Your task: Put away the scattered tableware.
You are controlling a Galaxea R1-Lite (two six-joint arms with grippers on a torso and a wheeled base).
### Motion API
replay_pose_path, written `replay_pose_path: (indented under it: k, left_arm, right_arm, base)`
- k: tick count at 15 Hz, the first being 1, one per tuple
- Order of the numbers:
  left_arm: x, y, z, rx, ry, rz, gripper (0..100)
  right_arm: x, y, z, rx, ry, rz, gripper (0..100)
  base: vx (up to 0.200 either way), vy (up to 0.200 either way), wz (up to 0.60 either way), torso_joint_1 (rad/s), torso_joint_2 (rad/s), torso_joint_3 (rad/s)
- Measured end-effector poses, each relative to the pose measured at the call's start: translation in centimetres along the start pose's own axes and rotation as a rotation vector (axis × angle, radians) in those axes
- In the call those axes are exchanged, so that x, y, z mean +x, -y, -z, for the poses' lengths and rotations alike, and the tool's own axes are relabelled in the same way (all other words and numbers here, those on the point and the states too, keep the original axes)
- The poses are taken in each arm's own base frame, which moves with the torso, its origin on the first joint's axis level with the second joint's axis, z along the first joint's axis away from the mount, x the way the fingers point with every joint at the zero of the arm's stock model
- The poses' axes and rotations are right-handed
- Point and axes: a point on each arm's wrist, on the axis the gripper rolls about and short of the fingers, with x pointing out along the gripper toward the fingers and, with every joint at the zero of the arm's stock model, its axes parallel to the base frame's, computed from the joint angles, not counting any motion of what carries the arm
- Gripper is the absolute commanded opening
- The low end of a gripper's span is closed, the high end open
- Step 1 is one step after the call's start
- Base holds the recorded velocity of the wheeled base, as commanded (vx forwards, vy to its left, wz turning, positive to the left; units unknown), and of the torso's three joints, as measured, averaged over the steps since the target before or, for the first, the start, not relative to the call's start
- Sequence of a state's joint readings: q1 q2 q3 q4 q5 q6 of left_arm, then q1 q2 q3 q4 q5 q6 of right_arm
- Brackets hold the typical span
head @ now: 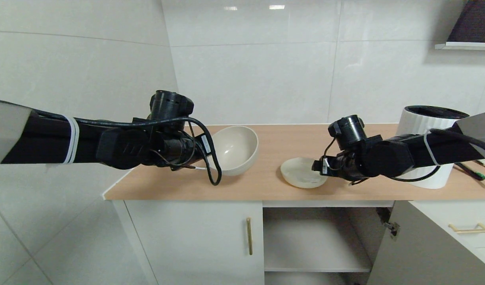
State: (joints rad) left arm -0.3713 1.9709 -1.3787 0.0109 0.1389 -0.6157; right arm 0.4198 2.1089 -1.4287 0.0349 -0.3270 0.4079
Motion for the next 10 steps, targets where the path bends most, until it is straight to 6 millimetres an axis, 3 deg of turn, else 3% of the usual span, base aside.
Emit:
replay_pose_path:
  k: [1,2,10]
  left_arm:
    - [-0.03,0.00,-0.01,0.001,0.000,0.000,0]
    - [-0.03,0.01,0.00,0.001,0.000,0.000,0]
    - [-0.39,-0.03,-0.02,0.001,0.001,0.001,0]
  right_arm:
    - [0.19,0.03,0.09,0.000,-0.003,0.002,100]
    - [0.32,0.02,0.17,-0.002,-0.006,0.003,0]
    - [0.25,-0.07,0.00,0.005,-0.003,-0.008,0]
  base:
    - [0.000,0.000,0.00,0.000,0.00,0.000]
    - [0.000,0.000,0.00,0.000,0.00,0.000]
    - [0.000,0.000,0.00,0.000,0.00,0.000]
